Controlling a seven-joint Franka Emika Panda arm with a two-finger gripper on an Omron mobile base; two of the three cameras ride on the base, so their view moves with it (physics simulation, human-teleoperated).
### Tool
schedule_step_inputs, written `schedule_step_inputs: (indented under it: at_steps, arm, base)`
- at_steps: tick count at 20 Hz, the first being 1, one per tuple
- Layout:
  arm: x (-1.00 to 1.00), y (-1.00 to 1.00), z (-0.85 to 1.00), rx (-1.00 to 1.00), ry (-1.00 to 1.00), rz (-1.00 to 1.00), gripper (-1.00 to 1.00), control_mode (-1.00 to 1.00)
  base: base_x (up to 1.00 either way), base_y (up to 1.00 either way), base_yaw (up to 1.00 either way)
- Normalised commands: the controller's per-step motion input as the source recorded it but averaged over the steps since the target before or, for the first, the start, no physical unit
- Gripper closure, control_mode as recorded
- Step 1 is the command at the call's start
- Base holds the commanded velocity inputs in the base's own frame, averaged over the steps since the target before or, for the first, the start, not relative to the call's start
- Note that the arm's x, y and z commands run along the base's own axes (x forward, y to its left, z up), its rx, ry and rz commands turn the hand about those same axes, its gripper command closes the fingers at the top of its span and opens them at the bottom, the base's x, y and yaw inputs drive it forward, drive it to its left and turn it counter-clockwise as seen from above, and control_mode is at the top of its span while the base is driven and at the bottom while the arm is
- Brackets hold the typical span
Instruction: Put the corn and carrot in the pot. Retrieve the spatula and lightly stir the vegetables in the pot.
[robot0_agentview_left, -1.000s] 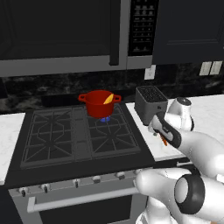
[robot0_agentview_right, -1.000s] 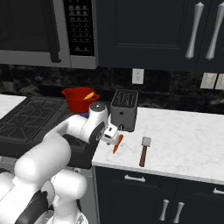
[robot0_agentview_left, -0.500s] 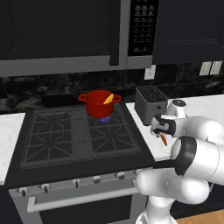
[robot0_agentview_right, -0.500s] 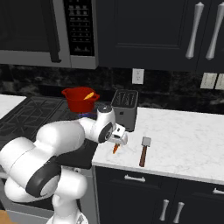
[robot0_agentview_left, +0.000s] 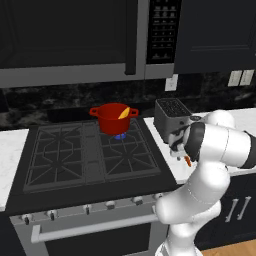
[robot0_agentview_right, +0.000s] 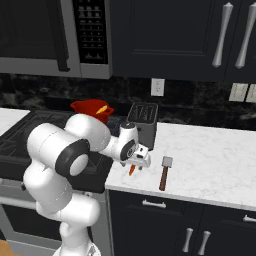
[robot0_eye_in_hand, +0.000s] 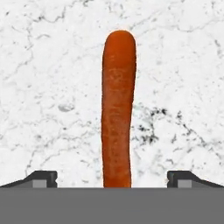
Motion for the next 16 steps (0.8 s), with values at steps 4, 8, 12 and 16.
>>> schedule_step_inputs:
  at_steps: [4,8,12,16]
  arm:
    - [0.13,-0.09,-0.46,0.00,0.15,0.00,1.00,-1.00]
    - [0.00,0.00,-0.39,0.00,0.08,0.00,1.00,-1.00]
    - [-0.27,0.00,-0.09,0.00,0.00,0.00,1.00,-1.00]
    - [-0.57,0.00,0.03,0.00,-0.02,0.00,1.00,-1.00]
  base:
    - [0.00,0.00,0.00]
    - [0.00,0.00,0.00]
    - [0.00,0.00,0.00]
    - [0.00,0.00,0.00]
